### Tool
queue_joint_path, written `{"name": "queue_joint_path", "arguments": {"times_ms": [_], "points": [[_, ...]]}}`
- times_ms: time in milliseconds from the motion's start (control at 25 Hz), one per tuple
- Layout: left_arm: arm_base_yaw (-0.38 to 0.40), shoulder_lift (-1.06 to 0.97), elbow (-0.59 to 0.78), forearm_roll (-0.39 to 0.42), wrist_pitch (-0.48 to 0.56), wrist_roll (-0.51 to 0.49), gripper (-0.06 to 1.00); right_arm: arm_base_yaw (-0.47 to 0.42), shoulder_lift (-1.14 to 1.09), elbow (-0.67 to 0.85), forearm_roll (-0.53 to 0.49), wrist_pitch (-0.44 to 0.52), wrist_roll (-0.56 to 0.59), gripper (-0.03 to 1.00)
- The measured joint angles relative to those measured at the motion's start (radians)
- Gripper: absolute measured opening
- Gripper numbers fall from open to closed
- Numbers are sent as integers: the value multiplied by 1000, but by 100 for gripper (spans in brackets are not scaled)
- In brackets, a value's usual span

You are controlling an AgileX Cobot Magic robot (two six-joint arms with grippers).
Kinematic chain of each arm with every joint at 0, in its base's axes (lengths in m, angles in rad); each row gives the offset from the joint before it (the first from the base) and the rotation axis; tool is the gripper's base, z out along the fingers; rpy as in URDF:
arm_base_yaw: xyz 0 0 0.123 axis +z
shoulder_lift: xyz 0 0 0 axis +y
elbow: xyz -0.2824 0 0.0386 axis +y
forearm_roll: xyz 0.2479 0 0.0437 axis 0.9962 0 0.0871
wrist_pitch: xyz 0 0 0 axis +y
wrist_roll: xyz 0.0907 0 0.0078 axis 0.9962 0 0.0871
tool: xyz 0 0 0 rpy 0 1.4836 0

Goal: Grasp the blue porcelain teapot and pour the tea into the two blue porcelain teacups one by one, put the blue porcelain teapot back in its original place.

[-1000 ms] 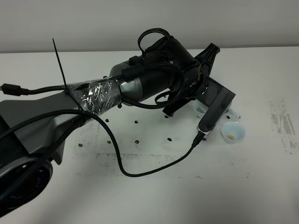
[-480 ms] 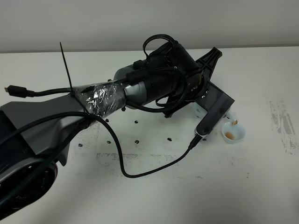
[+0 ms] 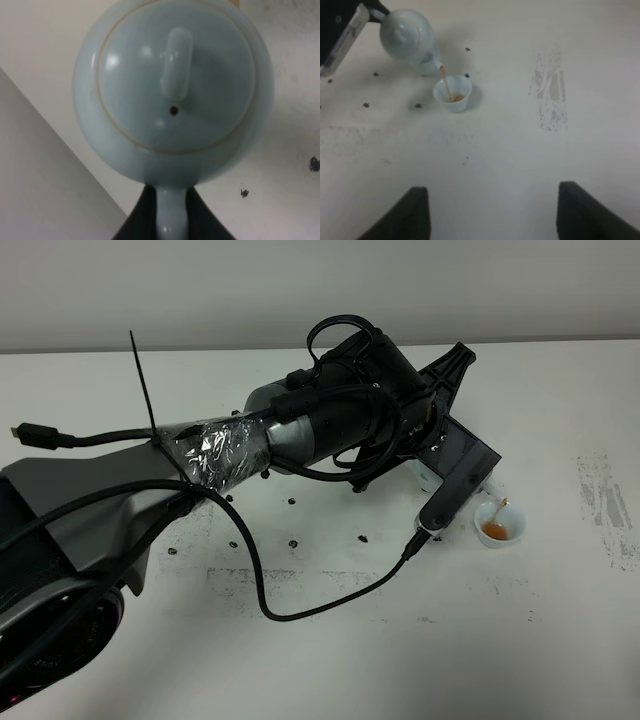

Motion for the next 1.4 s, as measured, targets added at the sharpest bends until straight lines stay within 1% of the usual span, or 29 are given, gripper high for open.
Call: {"name": "queue_joint_path", "arguments": {"times_ms": [720, 920, 1400], "points": [[0, 2, 0, 2, -2, 26, 4, 0, 0, 0, 0, 0, 0, 52], [0, 2, 0, 5, -2, 48, 4, 0, 0, 0, 0, 0, 0, 52], [0, 2, 0, 12, -4, 51, 4, 0, 0, 0, 0, 0, 0, 52]]}}
